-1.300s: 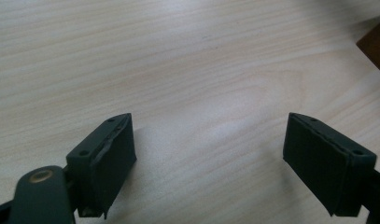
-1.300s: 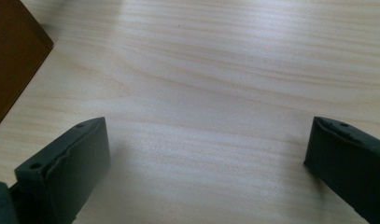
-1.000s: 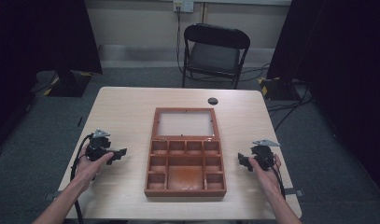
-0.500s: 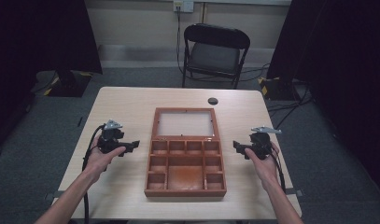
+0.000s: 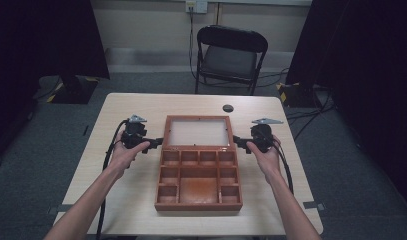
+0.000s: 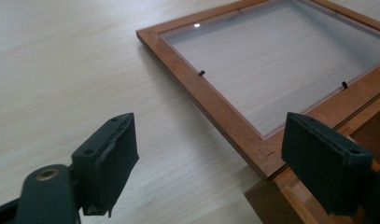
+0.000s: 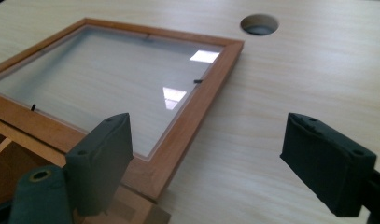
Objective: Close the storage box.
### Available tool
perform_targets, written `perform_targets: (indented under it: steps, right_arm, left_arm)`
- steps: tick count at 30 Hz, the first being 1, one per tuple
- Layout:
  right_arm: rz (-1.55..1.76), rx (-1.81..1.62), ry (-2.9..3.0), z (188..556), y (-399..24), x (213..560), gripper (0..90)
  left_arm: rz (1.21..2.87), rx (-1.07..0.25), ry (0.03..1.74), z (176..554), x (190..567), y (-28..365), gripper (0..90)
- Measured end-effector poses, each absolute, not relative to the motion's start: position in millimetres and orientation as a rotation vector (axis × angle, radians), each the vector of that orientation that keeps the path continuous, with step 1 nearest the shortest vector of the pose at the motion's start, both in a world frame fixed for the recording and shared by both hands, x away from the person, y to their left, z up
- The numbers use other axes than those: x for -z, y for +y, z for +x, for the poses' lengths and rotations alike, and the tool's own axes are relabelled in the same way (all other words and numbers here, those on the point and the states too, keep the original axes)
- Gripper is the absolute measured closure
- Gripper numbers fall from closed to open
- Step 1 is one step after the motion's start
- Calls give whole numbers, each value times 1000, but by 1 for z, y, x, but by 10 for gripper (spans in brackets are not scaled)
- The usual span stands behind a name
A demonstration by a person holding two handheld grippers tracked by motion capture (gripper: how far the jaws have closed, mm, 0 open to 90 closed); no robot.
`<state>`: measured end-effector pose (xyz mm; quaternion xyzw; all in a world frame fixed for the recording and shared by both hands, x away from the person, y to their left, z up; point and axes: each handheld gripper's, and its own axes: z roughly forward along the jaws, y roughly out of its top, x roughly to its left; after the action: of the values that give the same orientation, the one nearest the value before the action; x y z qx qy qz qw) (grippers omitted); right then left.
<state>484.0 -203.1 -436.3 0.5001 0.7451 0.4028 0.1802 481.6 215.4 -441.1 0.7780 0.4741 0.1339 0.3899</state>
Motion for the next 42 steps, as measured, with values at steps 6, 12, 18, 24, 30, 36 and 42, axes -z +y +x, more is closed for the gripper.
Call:
perform_targets:
  steps: [6,12,18,24,30,36,42]
  right_arm:
    - [1391,-1133,2171,488,-186,445,154]
    - [1409,-1129,2212,498,-178,456,147]
    - [1435,-1131,2225,506,-175,467,163]
    - [1506,-1184,2224,508,-176,471,147]
    - [1543,-1237,2224,510,-166,476,127]
    - [1571,-1223,2216,508,-164,475,134]
    - [1645,-1277,2221,511,-167,479,134]
  left_arm:
    - [1971,-295,1253,487,456,211,185]
    - [1979,-275,1239,493,460,200,179]
    - [1985,-230,1229,491,459,188,186]
    - [1978,-178,1233,498,463,180,155]
    - [1994,-194,1228,499,461,177,155]
    - [1988,-158,1236,501,463,180,152]
    - [1972,-133,1250,504,466,181,120]
